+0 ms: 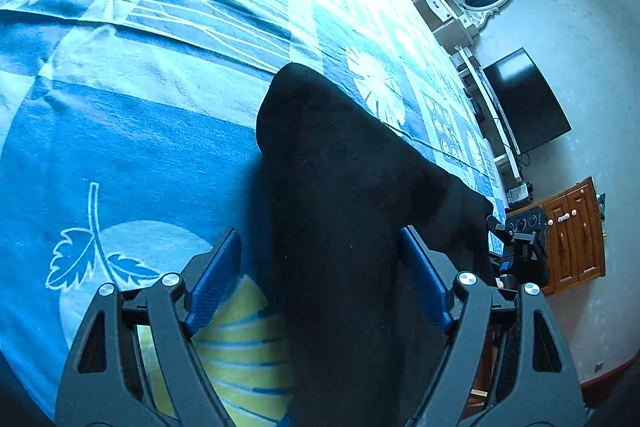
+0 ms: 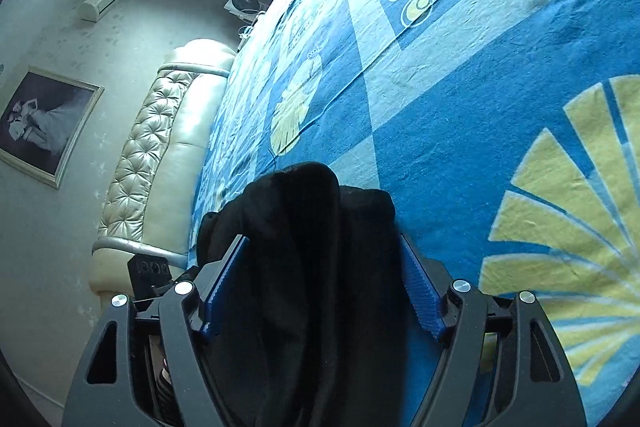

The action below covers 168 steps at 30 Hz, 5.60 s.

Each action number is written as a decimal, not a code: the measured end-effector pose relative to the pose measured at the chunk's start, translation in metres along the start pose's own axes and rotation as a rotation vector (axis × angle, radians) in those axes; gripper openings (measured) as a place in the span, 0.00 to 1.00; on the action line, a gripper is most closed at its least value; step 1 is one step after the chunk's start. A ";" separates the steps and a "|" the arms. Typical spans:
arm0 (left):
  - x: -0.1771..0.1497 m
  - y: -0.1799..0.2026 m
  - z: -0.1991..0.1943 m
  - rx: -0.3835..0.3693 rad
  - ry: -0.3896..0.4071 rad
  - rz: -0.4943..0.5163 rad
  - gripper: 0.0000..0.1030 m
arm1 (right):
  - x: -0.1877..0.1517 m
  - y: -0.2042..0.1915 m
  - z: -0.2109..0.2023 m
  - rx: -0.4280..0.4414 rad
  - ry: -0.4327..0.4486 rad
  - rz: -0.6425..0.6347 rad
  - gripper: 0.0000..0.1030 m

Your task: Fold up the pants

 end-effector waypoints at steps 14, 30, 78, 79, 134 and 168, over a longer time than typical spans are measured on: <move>0.032 0.017 -0.014 0.205 0.091 0.153 0.21 | 0.020 -0.046 0.035 0.016 0.035 -0.092 0.33; 0.111 -0.061 -0.030 0.393 0.173 0.125 0.26 | 0.071 -0.045 0.149 0.079 0.000 -0.034 0.31; -0.001 -0.100 -0.092 -0.049 0.092 -0.149 0.85 | 0.004 -0.035 0.059 0.089 0.045 0.058 0.66; -0.006 -0.101 -0.093 -0.068 0.096 -0.168 0.85 | -0.001 -0.037 0.059 0.088 0.039 0.054 0.66; -0.034 -0.061 -0.092 0.188 0.119 -0.033 0.30 | -0.052 -0.065 0.079 -0.022 -0.098 -0.033 0.35; -0.043 -0.063 -0.089 0.190 0.146 0.013 0.34 | -0.057 -0.054 0.078 -0.015 -0.088 -0.005 0.36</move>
Point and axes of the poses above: each gripper's, at about its wrist camera, not at the fingertips, and z roughly the way its jaws point, y to its right, x to its top, the point moved 7 cm from there along z, roughly the way its jaws point, and after that the axes turned 5 degrees about -z, right-handed, at the moved point
